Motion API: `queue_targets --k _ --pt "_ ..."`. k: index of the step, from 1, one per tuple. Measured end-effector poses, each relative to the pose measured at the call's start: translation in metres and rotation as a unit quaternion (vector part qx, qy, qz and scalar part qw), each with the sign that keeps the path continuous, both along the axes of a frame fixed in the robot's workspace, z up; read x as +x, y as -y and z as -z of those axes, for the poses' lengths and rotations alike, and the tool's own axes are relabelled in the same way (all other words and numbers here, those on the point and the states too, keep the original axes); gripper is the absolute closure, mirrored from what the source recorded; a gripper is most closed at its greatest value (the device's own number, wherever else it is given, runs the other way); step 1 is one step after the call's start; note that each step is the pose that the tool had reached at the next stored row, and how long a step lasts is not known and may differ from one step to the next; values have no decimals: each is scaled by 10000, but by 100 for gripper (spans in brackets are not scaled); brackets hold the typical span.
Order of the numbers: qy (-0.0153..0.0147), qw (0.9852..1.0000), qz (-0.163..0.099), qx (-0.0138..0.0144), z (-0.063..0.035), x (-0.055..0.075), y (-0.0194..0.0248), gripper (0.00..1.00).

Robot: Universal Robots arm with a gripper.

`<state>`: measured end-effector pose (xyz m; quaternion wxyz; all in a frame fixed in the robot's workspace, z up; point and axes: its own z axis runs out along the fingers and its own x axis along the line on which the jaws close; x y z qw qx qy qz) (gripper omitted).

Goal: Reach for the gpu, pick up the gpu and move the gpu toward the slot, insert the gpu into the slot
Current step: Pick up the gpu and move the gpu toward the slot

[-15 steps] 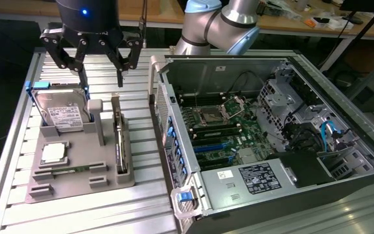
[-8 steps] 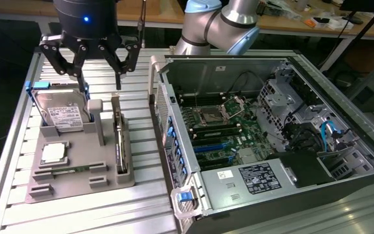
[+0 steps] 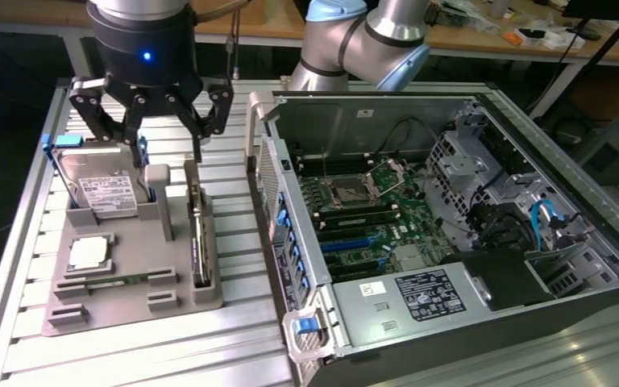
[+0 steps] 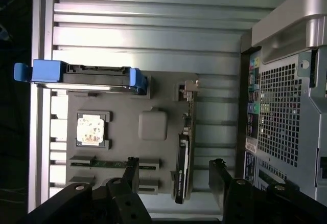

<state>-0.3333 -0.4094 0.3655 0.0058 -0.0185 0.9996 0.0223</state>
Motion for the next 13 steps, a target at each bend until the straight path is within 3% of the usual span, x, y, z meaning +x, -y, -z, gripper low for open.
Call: queue_targets --k 7,13 --pt "0 10000 2 0 128 187 16 34" --pt "-1 10000 5 -1 256 195 41 34"
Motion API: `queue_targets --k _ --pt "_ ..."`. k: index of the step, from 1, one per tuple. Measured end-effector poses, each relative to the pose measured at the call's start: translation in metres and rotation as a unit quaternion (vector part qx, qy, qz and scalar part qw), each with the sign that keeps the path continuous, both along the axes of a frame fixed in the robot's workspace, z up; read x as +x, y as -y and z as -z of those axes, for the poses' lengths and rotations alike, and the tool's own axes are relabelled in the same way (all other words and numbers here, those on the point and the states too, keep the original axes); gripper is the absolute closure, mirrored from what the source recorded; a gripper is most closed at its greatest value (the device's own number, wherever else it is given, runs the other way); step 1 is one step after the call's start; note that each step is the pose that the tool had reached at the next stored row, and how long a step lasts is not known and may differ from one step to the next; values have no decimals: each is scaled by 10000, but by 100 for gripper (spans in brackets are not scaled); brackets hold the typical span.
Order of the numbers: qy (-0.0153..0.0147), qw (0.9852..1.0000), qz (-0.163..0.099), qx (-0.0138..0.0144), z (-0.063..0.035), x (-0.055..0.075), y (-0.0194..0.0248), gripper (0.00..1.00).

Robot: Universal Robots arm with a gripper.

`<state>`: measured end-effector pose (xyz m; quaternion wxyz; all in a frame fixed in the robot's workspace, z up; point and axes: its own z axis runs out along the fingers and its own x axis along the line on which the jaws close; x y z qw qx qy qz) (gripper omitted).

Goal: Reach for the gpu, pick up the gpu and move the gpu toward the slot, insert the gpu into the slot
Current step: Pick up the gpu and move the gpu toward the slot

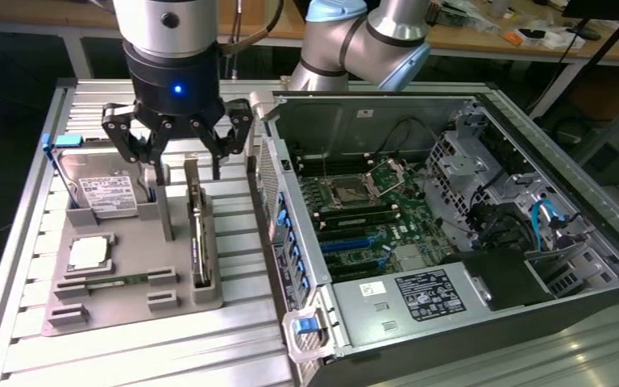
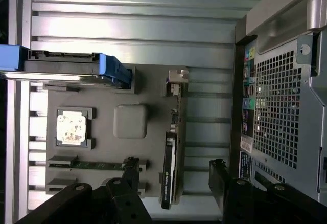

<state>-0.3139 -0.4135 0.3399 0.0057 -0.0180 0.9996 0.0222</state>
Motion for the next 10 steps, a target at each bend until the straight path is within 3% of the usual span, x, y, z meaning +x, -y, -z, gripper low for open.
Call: queue_targets --k 5,10 --pt "0 10000 -1 0 99 1 12 34" --pt "1 10000 -1 0 203 1 69 34"
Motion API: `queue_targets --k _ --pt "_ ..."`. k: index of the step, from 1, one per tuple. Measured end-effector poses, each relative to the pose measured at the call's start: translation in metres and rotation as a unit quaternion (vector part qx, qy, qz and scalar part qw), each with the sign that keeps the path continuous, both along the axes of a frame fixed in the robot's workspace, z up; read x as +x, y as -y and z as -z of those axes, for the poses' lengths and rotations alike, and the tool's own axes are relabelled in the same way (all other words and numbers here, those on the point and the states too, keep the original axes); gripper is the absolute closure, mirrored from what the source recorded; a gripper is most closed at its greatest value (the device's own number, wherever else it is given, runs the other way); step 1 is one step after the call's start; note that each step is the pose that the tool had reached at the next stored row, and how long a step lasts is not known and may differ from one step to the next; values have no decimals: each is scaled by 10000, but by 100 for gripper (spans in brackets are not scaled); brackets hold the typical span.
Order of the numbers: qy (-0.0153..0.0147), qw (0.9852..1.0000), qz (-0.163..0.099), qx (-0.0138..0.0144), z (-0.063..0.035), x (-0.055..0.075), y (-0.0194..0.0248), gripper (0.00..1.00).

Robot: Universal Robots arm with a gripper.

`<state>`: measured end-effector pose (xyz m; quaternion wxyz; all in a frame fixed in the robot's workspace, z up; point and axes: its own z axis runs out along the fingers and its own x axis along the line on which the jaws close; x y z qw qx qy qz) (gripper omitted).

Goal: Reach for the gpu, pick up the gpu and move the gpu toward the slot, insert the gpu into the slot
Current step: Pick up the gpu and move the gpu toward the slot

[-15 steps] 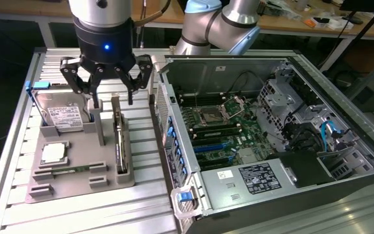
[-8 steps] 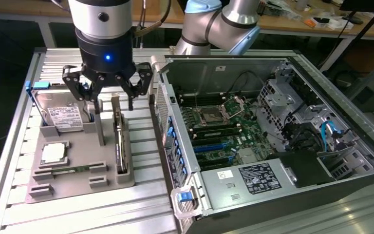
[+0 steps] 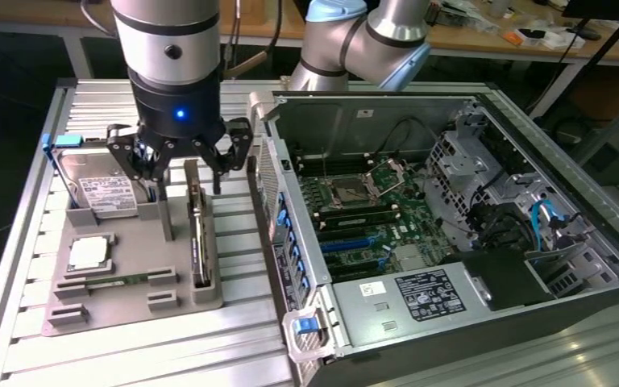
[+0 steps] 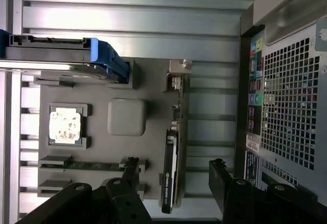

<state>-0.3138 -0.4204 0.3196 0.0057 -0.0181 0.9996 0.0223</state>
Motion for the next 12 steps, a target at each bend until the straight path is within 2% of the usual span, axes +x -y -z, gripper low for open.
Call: queue_targets --k 9,12 --pt "-1 10000 21 -1 163 1 9 34" --pt "0 9999 125 0 222 0 13 34"
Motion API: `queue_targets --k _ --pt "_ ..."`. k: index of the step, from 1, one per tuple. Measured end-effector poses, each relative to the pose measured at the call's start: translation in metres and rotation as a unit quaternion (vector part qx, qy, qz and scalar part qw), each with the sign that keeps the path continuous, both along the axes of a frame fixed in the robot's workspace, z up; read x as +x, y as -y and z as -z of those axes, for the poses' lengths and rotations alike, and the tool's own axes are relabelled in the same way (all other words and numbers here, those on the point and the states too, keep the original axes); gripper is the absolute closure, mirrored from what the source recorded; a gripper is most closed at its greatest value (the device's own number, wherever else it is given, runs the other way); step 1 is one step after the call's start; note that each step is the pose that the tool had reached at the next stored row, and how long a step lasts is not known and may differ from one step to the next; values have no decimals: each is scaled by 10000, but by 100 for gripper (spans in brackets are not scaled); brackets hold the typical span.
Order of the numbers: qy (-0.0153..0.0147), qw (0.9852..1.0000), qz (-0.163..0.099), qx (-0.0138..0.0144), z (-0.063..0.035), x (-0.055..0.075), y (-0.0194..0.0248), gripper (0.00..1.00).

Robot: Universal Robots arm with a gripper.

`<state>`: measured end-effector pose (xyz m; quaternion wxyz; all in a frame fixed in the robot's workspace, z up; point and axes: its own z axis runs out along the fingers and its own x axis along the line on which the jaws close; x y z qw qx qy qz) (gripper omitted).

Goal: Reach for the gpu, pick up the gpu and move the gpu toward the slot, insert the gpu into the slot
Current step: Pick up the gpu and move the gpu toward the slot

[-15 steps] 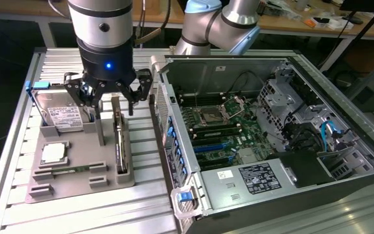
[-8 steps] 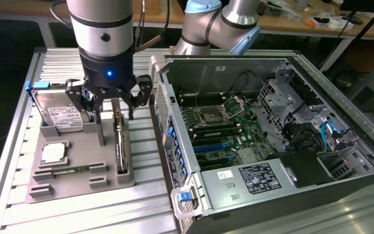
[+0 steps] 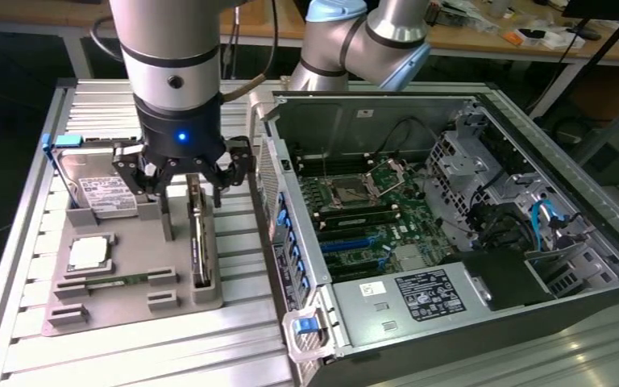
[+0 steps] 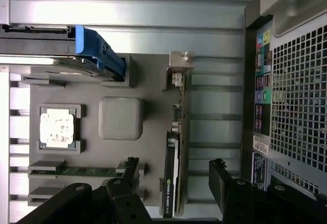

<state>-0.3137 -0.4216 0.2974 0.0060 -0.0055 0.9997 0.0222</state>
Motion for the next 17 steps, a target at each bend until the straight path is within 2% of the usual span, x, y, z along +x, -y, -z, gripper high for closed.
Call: queue_targets --k 13,17 --pt "-1 10000 75 -2 237 -2 21 34" --pt "-2 10000 77 -6 299 -3 39 34"
